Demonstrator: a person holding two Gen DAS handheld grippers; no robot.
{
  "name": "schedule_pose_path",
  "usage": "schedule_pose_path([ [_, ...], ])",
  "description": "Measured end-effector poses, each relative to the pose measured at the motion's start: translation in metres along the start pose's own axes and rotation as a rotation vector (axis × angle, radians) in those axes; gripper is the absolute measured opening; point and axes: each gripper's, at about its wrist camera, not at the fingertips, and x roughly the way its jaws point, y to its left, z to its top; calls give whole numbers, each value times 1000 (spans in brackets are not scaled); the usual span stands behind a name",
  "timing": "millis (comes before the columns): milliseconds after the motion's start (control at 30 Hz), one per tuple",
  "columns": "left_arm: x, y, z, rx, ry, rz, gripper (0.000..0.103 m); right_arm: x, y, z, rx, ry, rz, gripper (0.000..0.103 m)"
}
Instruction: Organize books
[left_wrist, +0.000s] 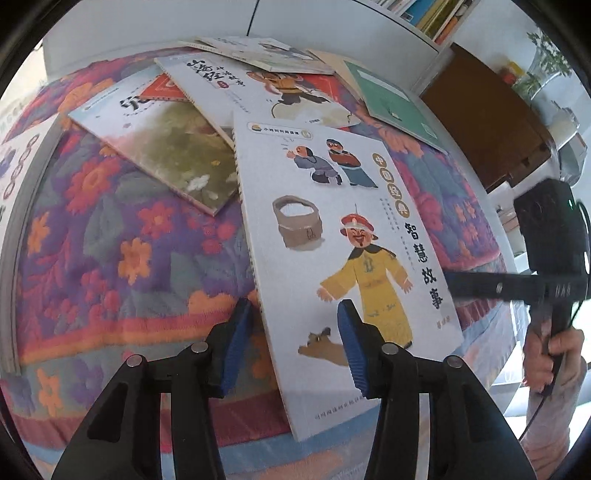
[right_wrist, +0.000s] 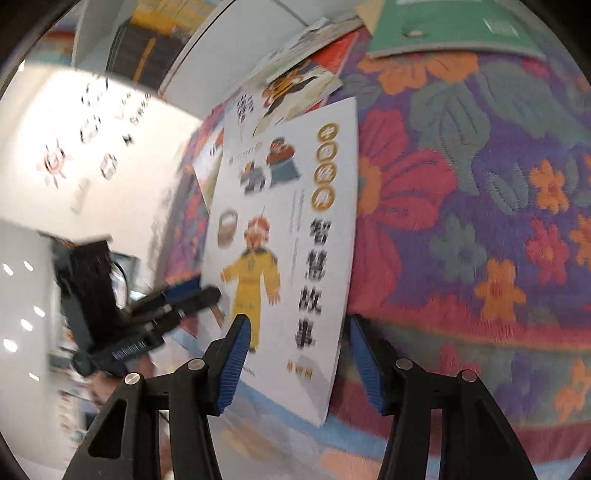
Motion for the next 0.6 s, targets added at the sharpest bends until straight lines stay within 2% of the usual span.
schedule_pose_path([
  [100,4,-1,8,26,-19,10,45,6,-8,15,1,14,72,52],
  [200,7,4,16,23,-39,-16,44,8,-12,23,10,21,107,51],
  [333,13,11,27,4,-53,-48,43,7,-10,27,-18,26,93,40],
  [400,14,16,29,-1,-79,-66,41,9,-14,32,-25,11,76,26],
  [433,13,21,29,-16,-92,-83,39,11,-18,36,-24,-4,65,16],
  [567,11,38,27,-89,-111,-151,31,14,-37,39,20,-36,162,10],
  [600,11,38,27,-90,-108,-155,31,14,-35,38,3,-45,155,10],
])
